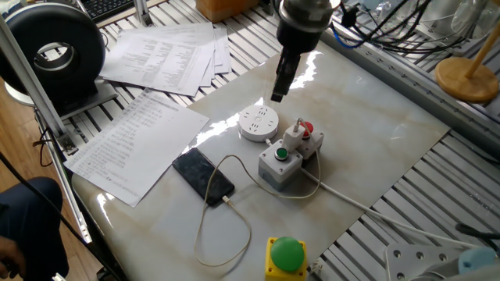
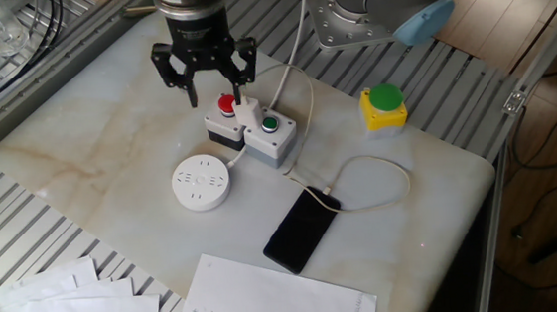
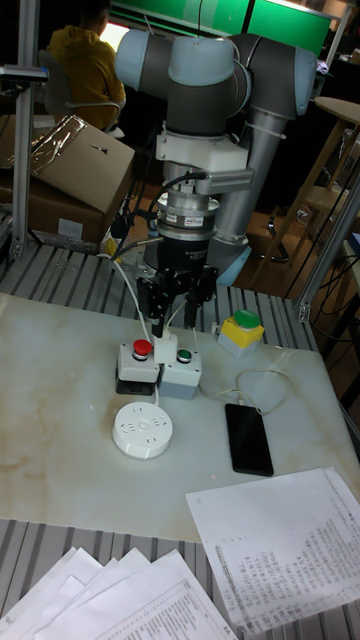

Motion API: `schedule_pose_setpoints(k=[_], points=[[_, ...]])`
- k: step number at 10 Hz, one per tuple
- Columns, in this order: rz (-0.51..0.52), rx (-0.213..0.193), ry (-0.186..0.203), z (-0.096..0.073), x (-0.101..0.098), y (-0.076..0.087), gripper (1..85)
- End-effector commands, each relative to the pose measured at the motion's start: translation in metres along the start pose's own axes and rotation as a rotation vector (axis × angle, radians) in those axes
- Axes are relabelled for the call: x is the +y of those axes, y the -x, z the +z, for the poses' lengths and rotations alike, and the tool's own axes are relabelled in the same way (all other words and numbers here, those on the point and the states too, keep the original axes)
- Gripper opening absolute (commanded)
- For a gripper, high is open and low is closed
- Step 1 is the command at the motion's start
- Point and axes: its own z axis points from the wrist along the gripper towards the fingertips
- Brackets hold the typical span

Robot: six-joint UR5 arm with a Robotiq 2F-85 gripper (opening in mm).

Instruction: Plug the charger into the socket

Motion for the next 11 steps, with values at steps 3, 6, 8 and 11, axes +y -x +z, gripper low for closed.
schedule_pose_setpoints(k=[3, 6, 8, 11], points=[[0.288, -0.064, -0.054, 0.011, 0.007, 0.024, 38.3], [0.409, -0.111, -0.13, 0.028, 0.01, 0.042, 25.0], [0.444, -0.109, -0.152, 0.033, 0.013, 0.042, 23.3], [0.489, -0.125, -0.152, 0.033, 0.015, 0.047, 22.7]])
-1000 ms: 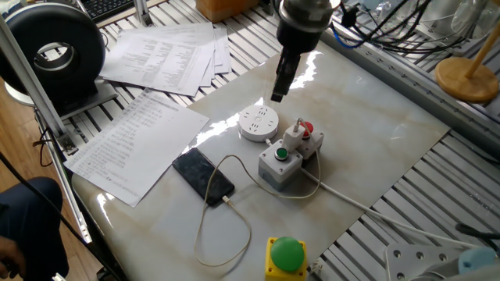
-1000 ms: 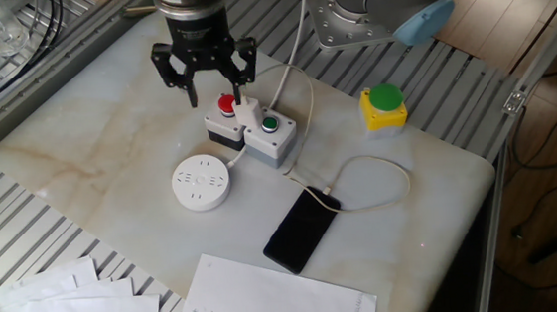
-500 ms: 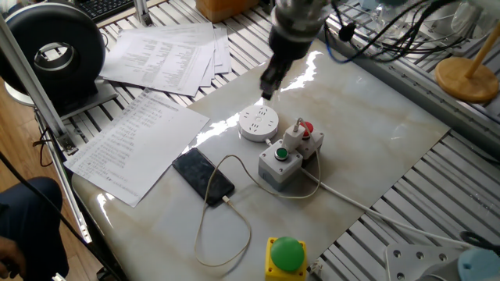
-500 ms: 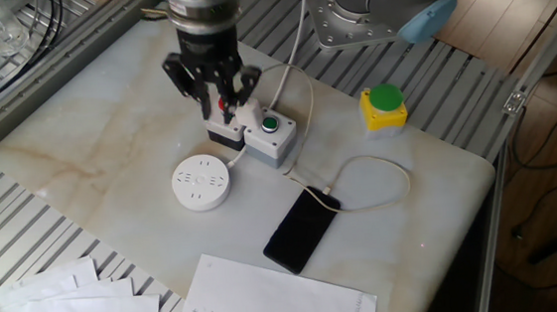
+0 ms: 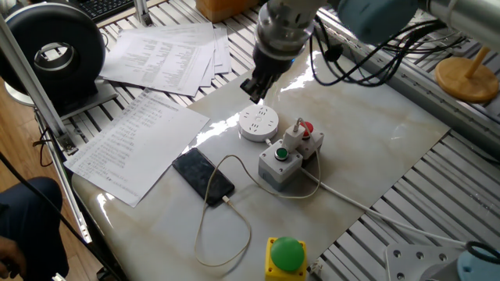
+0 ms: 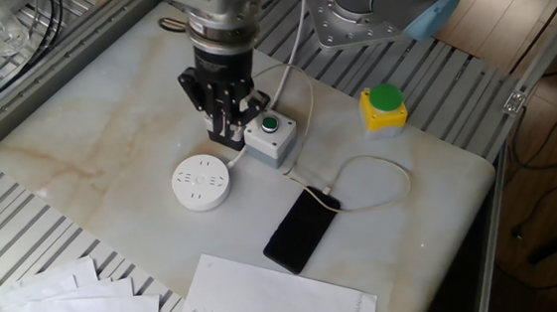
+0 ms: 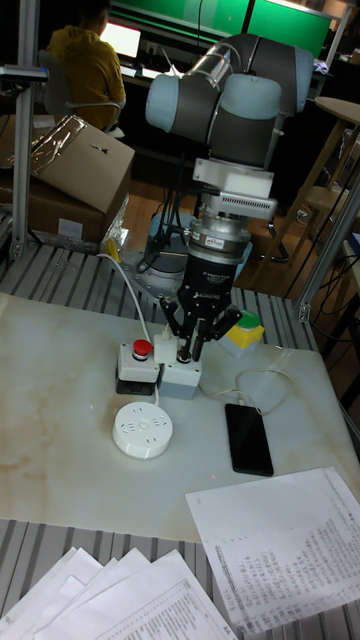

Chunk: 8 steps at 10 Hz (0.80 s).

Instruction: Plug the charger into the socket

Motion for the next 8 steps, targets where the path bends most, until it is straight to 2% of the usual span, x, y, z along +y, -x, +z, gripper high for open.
schedule_pose_setpoints(k=[1, 6, 7, 8], points=[[0.069, -0.035, -0.005, 0.001, 0.006, 0.009, 22.3], [0.101, -0.049, -0.005, 0.002, 0.006, 0.014, 22.3], [0.062, -0.053, -0.03, 0.002, 0.0, 0.015, 22.3], [-0.045, -0.029, -0.042, -0.002, -0.004, 0.01, 21.7]])
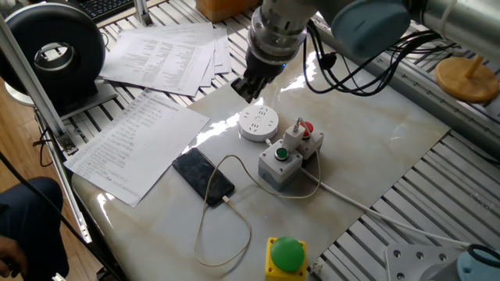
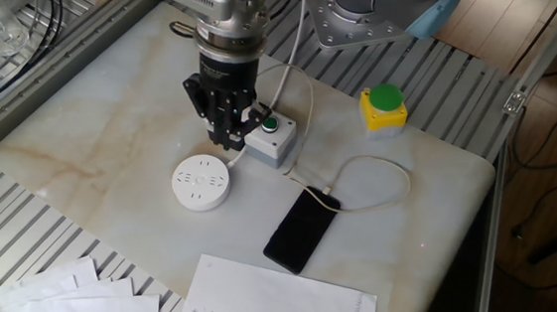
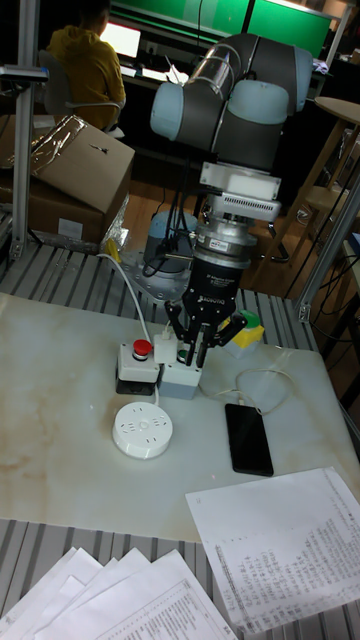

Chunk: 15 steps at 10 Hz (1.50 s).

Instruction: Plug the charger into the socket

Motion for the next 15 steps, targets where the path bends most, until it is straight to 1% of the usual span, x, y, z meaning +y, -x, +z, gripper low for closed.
schedule_pose_setpoints(k=[1, 2, 3, 4, 5, 6, 7, 8, 9, 10, 11, 12, 13, 14, 15], points=[[-0.288, 0.033, 0.005, -0.009, -0.01, -0.005, 18.7], [-0.554, 0.07, 0.012, -0.016, -0.023, -0.009, 16.3], [-0.855, 0.083, 0.023, -0.024, -0.034, -0.003, 16.0], [-1.148, 0.131, 0.023, -0.034, -0.048, 0.003, 15.7], [-1.393, 0.152, -0.019, -0.041, -0.06, 0.017, 13.3], [-1.498, 0.163, -0.021, -0.042, -0.062, 0.017, 1.3], [-1.601, 0.181, -0.035, -0.043, -0.068, 0.018, 1.3], [-1.678, 0.169, -0.056, -0.041, -0.071, 0.022, 1.3], [-1.703, 0.168, -0.033, -0.037, -0.07, 0.009, 5.7], [-1.737, 0.178, 0.017, -0.034, -0.066, -0.009, 17.7], [-1.781, 0.177, 0.084, -0.033, -0.06, -0.024, 48.3], [-1.808, 0.161, 0.138, -0.032, -0.053, -0.031, 50.3], [-1.825, 0.172, 0.198, -0.031, -0.048, -0.043, 50.3], [-1.832, 0.187, 0.242, -0.033, -0.045, -0.052, 50.0], [-1.858, 0.197, 0.231, -0.033, -0.049, -0.051, 48.7]])
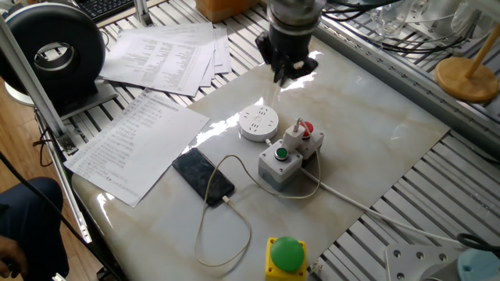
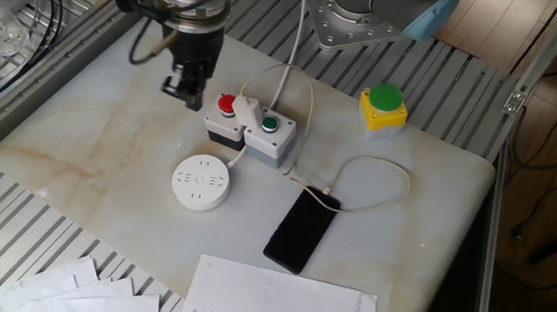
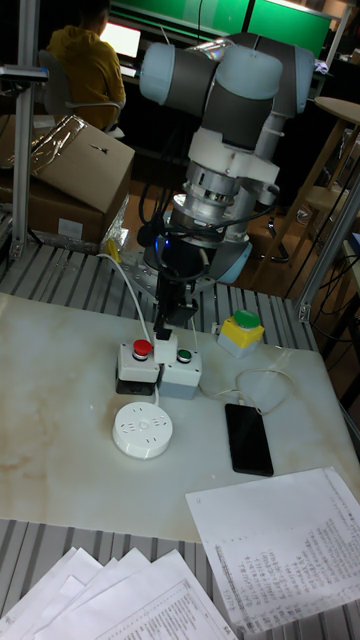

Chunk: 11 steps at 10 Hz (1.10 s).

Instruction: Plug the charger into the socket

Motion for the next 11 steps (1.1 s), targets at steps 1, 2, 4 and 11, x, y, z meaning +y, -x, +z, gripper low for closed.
schedule_pose_setpoints(k=[1, 2, 4, 11], points=[[-0.094, -0.044, 0.037, 0.001, 0.013, 0.009, 48.0], [-0.103, -0.055, 0.033, 0.001, 0.012, 0.011, 48.0], [-0.097, -0.08, 0.031, 0.001, 0.012, 0.018, 48.0], [-0.003, 0.02, 0.007, 0.002, 0.005, -0.008, 38.0]])
